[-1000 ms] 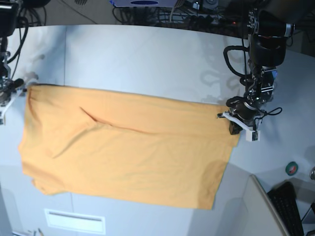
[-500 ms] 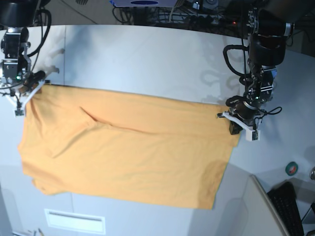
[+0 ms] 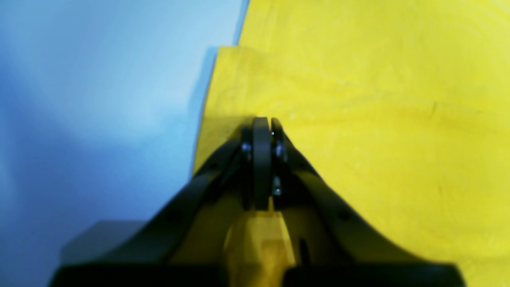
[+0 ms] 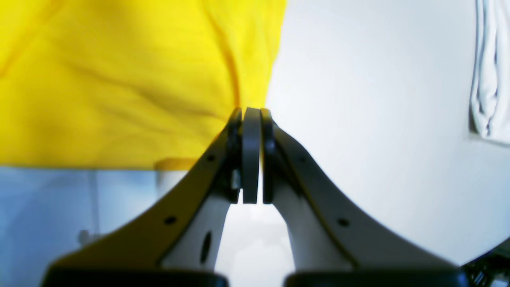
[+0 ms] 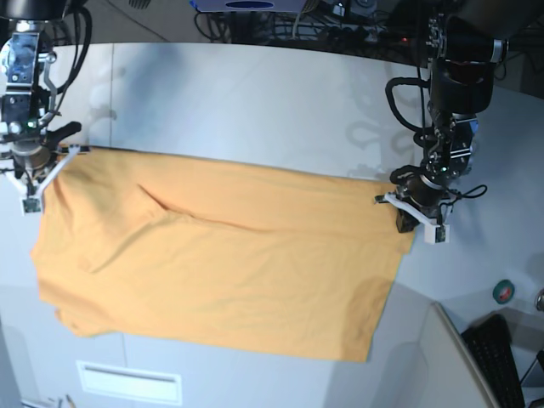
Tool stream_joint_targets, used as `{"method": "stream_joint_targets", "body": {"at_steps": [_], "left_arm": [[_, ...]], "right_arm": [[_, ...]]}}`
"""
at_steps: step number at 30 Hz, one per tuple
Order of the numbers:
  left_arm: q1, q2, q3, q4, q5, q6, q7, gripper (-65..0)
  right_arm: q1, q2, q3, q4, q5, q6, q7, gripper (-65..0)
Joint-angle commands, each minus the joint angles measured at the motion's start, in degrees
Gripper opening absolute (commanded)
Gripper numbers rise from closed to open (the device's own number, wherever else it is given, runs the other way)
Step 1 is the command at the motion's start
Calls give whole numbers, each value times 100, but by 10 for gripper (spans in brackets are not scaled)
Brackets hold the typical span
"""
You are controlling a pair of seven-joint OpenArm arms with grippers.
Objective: Layout the t-shirt on the table in an organized manner, then fold the t-shirt properly
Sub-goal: 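Lift the shirt edge with both grippers and pull it taut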
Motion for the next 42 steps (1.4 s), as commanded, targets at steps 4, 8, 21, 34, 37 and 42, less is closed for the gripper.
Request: {"method": "stream_joint_targets", "body": {"at_steps": [4,8,21,34,37,42], "left_arm": [[130,-36,10,-132,253,249,916,-650],[130,-36,10,-132,253,249,916,-650],[130,-89,10,-158,253,249,916,-650],[130,-89,-16,-176,763,249,908,-650],[130,-80,-51,-176,956,249,908,-650],[121,-80,-60,-167,956,249,908,-650]], "right_arm": [[80,-22,10,-330,46,-8,87,-650],[256,-31,-60,-1235,55,-8,509,-650],[309,426,-52,-1860,46,-26,711,-650],[327,892,230,-2343,46,-26,1002,-650],[414,927,265,-2343,46,-26,1002,-650],[441,1059,265,-2317,46,-26,984,-650]]}}
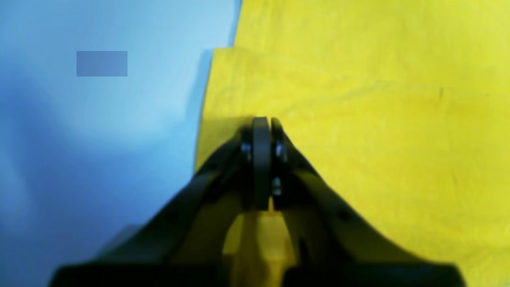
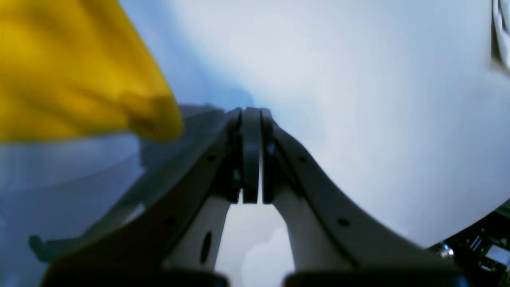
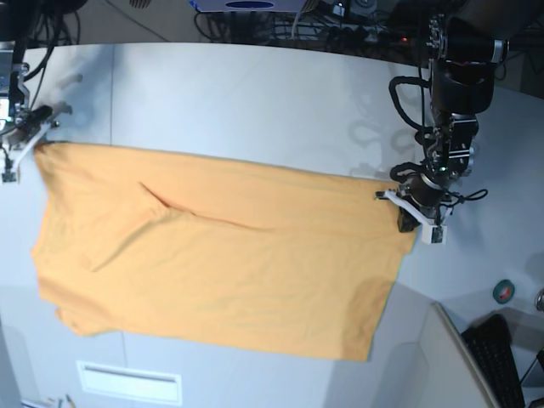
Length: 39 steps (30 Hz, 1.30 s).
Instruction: Layout the t-shirt on the table in an organized manner, then fold the t-shirt properly
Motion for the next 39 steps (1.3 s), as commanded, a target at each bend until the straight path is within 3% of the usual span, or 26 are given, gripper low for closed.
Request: {"method": "stream_joint_targets", "body": {"at_steps": [1,4,12,17,27,32,39], "left_arm": [[125,-62,-1,-165,324,251,1028,-650],[134,-54,-1,-165,324,251,1028,-650],[134,-54,-1,-165,324,251,1028,-650],[134,-54,-1,-165,324,251,1028,-650],[134,-98,-1,-165,324,251,1028,-650],[134,-98,-1,-173,324,251,1028,-650],[134,-89,-1,-173,324,251,1028,-650]], "right_arm": [[10,139,38,114,-22,-43,46,-650],[-60,104,38,422,-22,-34,38,-650],[-755,-547,-15,2356,-22,-17,-446,-650],[-526,-670,-15,1898,-22,-17,-428,-650],[54,-415,38,175,-22,-17,-33,-650],[160,-2,38,-422,-22,-17,301,-650],[186,394,187,-431,-22,-43,310,-650]]}}
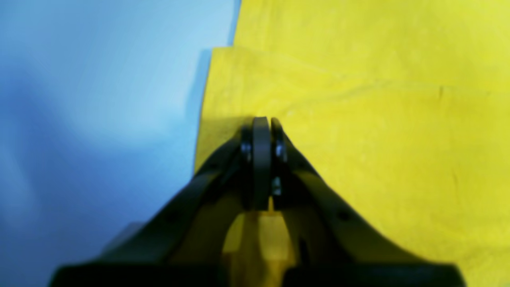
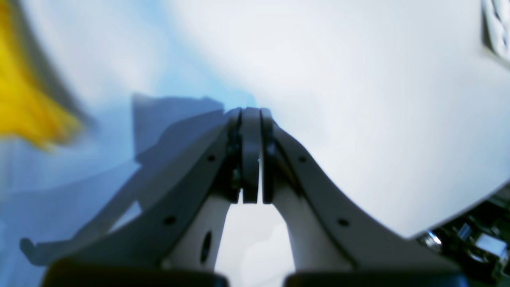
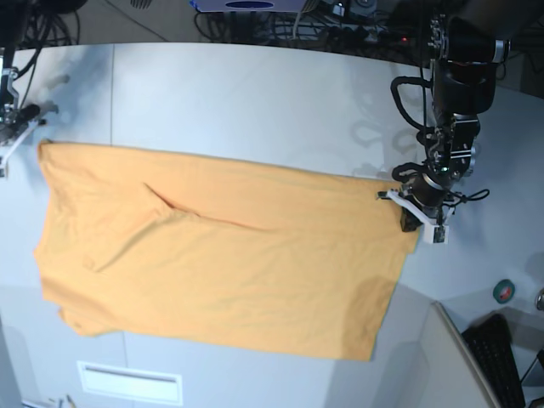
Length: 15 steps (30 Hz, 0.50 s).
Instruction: Layout the t-shirt on the table in an organized manner, then fold the t-shirt properly
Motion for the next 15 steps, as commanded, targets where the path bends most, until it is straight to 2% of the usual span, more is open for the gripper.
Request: {"method": "stream_joint_targets", "body": {"at_steps": [1,5,10,15], "left_arm": [[132,-54,19,-173,309,218,993,-650],[141,-45,36,-173,309,218,993,-650],[238,-45,10,-129,309,218,993,-650],[238,-71,10,-129,309,218,993,-650]], "right_arm": [[94,101,135,153,-19,-52,111,-650],[-152,4,232,759,-19,-34,41,-650],[-609,-515,232,2131,-19,-17,-197,-650],[-477,-893,223,2377,-11,-8,-188,-650]]}}
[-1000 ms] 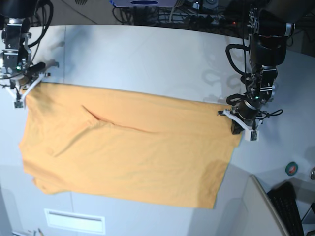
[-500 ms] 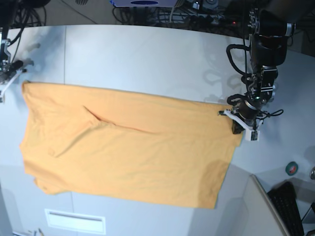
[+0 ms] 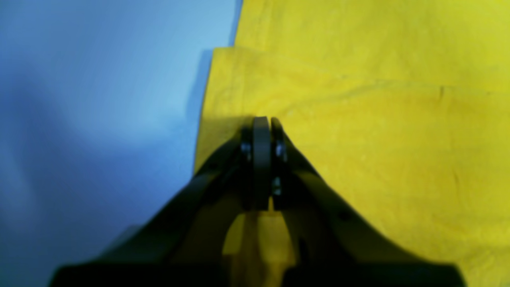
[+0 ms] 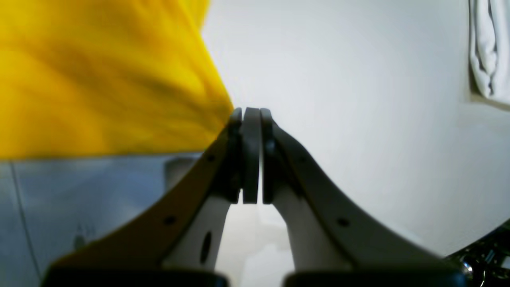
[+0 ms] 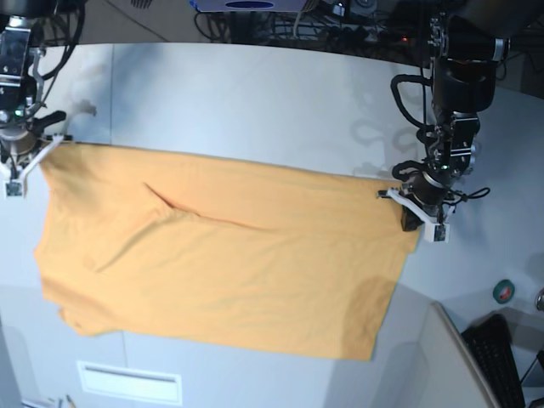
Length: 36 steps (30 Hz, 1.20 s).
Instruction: Layout the t-shirt on the table in an organized manner, then fold the t-shirt properly
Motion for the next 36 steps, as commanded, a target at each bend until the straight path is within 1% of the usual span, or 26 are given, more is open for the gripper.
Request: {"method": "stream_joint_targets", "body": {"at_steps": [1,2,4,6,7,13,16,19,21,23,26,28,31,33,34,36], "left_arm": [[185,-65,10,-138,311,207,1074,-650],[185,-74,10,-138,311,207,1074,-650],[185,-74,10,-138,311,207,1074,-650],[185,-74,10,-138,311,207,1074,-650],[185,-74,10,-147,311,207,1074,-650],[194,-144,10,-147,311,207,1074,-650],[194,-161,10,-156,311,207,1074,-650],[194,-249,10,-165,311,207,1074,-650],[194,-249,10,-165,311,207,1074,-650],[194,-249,10,-147,311,207,1074,-650],[194,-232,10,-147,311,207,1074,-650],[194,-232,28,-147,311,207,1074,-650],[194,-232,36,-147,311,207,1074,-650],[194,-232,28,-147,311,207,1082,-650],[194,-232,10,-147,311,207,1082,-650],[194,-232,10,-147,311,207,1082,-650]], "right_arm": [[140,49,48,11,-24,-21,118,-650],[210,5,48,-85,-24,67,127,-650],[465,-48,101,-384,-24,375,127,-650],[702,-48,110,-753,-24,577,127,-650],[799,-39,110,-929,-24,612,136,-650],[1115,-4,110,-1659,-24,621,153,-650],[1133,67,365,-1879,-24,621,408,-650],[1168,93,549,-2028,-24,647,479,-650],[1168,242,549,-2063,-33,647,470,-650],[1159,278,576,-2099,-33,647,470,-650],[1036,278,584,-1844,-33,656,470,-650],[781,251,584,-1299,-24,656,461,-650],[324,-12,584,-402,-24,656,408,-650],[34,-127,558,47,-24,656,48,-650],[-98,-171,541,240,-24,656,-251,-650],[-247,-355,532,407,-24,665,-655,-650]]}}
